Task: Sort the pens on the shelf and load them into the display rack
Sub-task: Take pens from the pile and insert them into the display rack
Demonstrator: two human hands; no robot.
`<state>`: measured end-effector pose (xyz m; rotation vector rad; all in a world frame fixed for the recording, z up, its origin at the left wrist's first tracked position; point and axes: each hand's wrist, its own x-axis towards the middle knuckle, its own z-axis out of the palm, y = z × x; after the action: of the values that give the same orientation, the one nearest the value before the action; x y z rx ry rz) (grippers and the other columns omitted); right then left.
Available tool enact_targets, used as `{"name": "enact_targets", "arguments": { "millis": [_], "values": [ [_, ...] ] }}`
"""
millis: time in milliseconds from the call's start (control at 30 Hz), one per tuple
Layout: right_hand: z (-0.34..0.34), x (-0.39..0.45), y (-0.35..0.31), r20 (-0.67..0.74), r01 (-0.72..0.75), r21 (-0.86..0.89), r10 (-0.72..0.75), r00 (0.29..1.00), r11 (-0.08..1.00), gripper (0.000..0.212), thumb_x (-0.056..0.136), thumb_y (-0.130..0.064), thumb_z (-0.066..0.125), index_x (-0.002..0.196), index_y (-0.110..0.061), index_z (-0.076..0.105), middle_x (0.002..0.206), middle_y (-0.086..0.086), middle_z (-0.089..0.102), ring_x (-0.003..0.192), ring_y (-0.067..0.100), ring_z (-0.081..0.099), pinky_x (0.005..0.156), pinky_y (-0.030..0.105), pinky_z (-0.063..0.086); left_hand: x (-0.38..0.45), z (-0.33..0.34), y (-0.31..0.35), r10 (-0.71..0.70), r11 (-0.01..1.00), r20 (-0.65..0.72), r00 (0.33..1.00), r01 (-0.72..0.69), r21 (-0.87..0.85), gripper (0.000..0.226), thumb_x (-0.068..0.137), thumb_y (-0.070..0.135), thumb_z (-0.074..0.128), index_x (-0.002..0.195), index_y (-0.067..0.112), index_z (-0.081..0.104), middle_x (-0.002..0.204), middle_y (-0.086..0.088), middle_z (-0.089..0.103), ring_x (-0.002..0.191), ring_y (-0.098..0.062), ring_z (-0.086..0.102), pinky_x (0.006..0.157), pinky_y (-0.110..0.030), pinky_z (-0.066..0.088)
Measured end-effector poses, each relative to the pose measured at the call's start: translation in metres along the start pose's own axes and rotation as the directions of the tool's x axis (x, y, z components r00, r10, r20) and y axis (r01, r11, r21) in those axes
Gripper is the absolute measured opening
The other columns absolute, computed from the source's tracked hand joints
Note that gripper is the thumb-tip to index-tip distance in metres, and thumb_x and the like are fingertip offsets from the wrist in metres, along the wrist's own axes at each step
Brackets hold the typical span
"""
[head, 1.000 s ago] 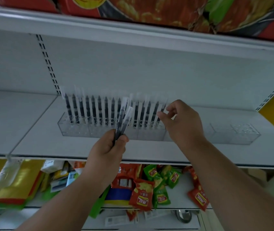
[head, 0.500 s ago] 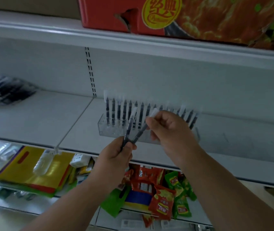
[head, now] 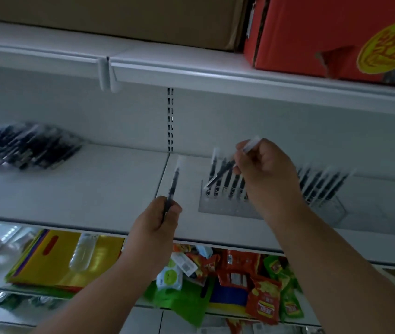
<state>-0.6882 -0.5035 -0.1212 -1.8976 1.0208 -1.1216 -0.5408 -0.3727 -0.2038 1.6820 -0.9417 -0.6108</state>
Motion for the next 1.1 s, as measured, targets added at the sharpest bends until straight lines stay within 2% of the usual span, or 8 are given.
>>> {"name": "enact_targets", "arguments": {
  "millis": [100,200,267,433,700,900,1000,1100],
  "values": [
    [0.012,0.005,-0.001,-0.018,0.048,-0.206,-0.053,0.998,0.977,0.005,0.097,-0.023,0.058,0.097,-0.020,0.061,0.087,-0.014,0.062,0.077,-0.009,0.057,0.066,0.000,0.038,0.006,-0.013,-0.006,0.011,1.000,0.060,0.998,-0.010,-0.021,0.019,0.101,0.027,0.045,0.088,0.022,0.058,0.063,0.002,0.048,0.051,-0.010,0.040,0.047,-0.024,0.036],
    [0.025,0.005,-0.002,0.014,0.087,-0.383,-0.089,0.996,0.919,0.015,0.099,-0.026,0.055,0.101,-0.012,0.062,0.085,-0.008,0.060,0.075,0.001,0.055,0.064,0.013,0.041,0.010,-0.022,-0.011,0.024,1.000,0.124,0.992,-0.021,-0.023,0.019,0.101,0.024,0.046,0.087,0.022,0.059,0.062,0.003,0.048,0.051,-0.009,0.040,0.048,-0.021,0.036],
    [0.030,0.006,-0.006,0.018,0.101,-0.448,-0.104,0.994,0.888,0.014,0.099,-0.027,0.054,0.097,-0.014,0.060,0.080,-0.014,0.055,0.072,-0.004,0.052,0.061,0.008,0.035,0.014,-0.027,-0.014,0.035,0.999,0.162,0.986,-0.035,-0.002,0.020,0.100,0.025,0.046,0.085,0.026,0.058,0.059,0.006,0.047,0.052,-0.009,0.041,0.052,-0.026,0.038],
    [0.038,0.010,-0.009,0.105,0.099,-0.527,-0.051,0.993,0.844,0.012,0.100,-0.023,0.052,0.098,-0.014,0.059,0.102,-0.002,0.065,0.093,0.012,0.059,0.081,0.026,0.045,0.020,-0.031,-0.018,0.054,0.998,0.239,0.970,-0.048,-0.034,0.021,0.099,0.029,0.045,0.083,0.032,0.056,0.057,0.010,0.044,0.051,-0.010,0.038,0.054,-0.032,0.035],
    [0.059,-0.001,0.009,0.062,-0.037,-0.663,0.104,0.993,0.748,0.024,0.101,-0.029,0.050,0.081,-0.018,0.048,0.070,-0.008,0.048,0.066,0.010,0.047,0.058,0.030,0.032,0.024,-0.039,-0.021,0.065,0.997,0.268,0.961,-0.050,-0.063,0.018,0.097,0.031,0.045,0.083,0.030,0.057,0.056,0.011,0.044,0.052,-0.010,0.039,0.056,-0.035,0.036],
    [0.050,-0.021,0.001,-0.093,-0.107,-0.498,0.070,0.993,0.861,0.019,0.094,-0.038,0.060,0.097,-0.020,0.062,0.087,-0.007,0.063,0.076,0.009,0.058,0.067,0.027,0.048,0.027,-0.035,-0.017,0.128,0.992,0.305,0.944,-0.125,-0.029,0.017,0.098,0.026,0.045,0.087,0.025,0.057,0.056,0.012,0.046,0.053,-0.007,0.041,0.058,-0.031,0.038],
    [0.049,-0.032,-0.010,0.015,-0.209,-0.186,0.215,0.976,0.960,0.022,0.093,-0.039,0.061,0.088,-0.018,0.067,0.078,-0.005,0.068,0.063,0.004,0.060,0.063,0.024,0.052,0.028,-0.024,-0.010,0.197,0.974,0.387,0.901,-0.224,0.027,0.016,0.100,0.027,0.045,0.087,0.026,0.055,0.057,0.010,0.046,0.050,-0.004,0.040,0.052,-0.024,0.036],
    [0.047,-0.036,-0.009,0.083,-0.311,-0.023,0.312,0.946,0.950,0.022,0.094,-0.027,0.063,0.083,-0.010,0.068,0.070,0.005,0.071,0.053,0.007,0.059,0.054,0.024,0.044,0.027,-0.009,0.002,0.279,0.932,0.428,0.860,-0.349,0.094,0.016,0.102,0.028,0.044,0.088,0.027,0.051,0.056,0.005,0.046,0.048,-0.005,0.043,0.049,-0.019,0.035]
  ]
}}
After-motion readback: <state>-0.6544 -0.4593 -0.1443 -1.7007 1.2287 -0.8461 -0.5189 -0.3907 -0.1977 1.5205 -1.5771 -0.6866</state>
